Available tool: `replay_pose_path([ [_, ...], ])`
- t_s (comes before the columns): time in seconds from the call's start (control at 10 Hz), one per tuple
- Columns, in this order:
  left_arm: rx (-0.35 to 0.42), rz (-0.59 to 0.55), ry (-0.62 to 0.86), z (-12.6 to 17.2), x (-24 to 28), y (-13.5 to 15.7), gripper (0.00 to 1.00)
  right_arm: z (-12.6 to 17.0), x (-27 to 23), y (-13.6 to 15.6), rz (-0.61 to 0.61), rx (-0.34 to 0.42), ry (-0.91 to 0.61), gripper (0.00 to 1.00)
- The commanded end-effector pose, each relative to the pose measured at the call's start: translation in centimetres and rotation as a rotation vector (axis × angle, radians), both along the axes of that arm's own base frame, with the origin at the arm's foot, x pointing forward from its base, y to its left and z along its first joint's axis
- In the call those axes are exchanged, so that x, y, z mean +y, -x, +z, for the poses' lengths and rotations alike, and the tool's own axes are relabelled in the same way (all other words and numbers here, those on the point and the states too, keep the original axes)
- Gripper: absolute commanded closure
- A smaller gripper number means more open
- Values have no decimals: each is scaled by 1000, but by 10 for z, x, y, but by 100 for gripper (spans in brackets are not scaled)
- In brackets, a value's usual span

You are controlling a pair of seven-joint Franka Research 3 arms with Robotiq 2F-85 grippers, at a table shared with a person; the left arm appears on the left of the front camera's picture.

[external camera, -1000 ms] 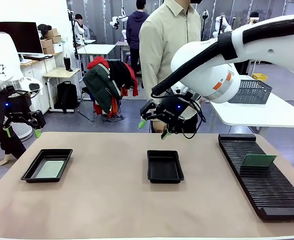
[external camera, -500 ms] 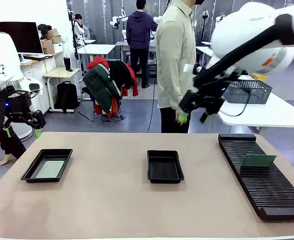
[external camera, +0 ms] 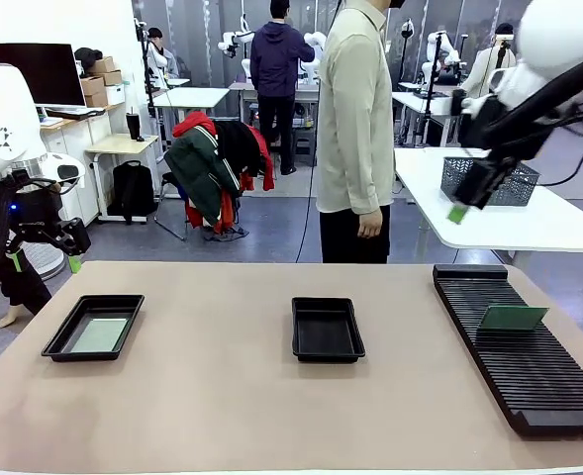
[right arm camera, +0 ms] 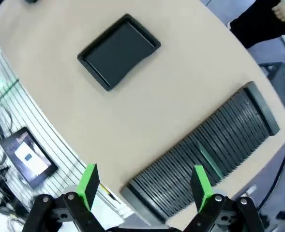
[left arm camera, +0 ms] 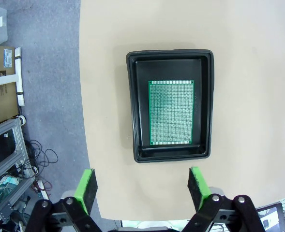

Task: Inspect and transfer BCBs to ESD trays.
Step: Pick up the Blank PCB from the PCB Rack and place it in the right ESD tray.

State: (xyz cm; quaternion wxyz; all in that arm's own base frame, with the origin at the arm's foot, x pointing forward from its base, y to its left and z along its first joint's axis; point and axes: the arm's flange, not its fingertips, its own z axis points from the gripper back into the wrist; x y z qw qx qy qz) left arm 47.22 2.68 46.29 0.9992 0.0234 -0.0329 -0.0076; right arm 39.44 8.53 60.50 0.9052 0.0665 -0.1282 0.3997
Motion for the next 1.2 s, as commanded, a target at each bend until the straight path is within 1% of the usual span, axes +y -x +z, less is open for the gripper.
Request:
replay_pose_path([
  [0.0, -5, 0, 0, -1, 0, 0, 0, 13, -40, -1, 190, 1, 69, 0],
  [0.2, -5, 0, 0, -1, 0, 0, 0, 23, -80, -3, 356, -6, 117, 0],
  [0.4, -5, 0, 0, -1, 0, 0, 0, 23, -112, -7, 461, 3, 181, 0],
  [0.5, -5, 0, 0, -1, 0, 0, 0, 21, -126, -7, 521, -8, 211, 0],
  [0.8, -5, 0, 0, -1, 0, 0, 0, 17, -151, -5, 650, -34, 244, 0],
  [1.1, -5, 0, 0, -1, 0, 0, 0, 13, -161, -5, 699, -48, 232, 0],
])
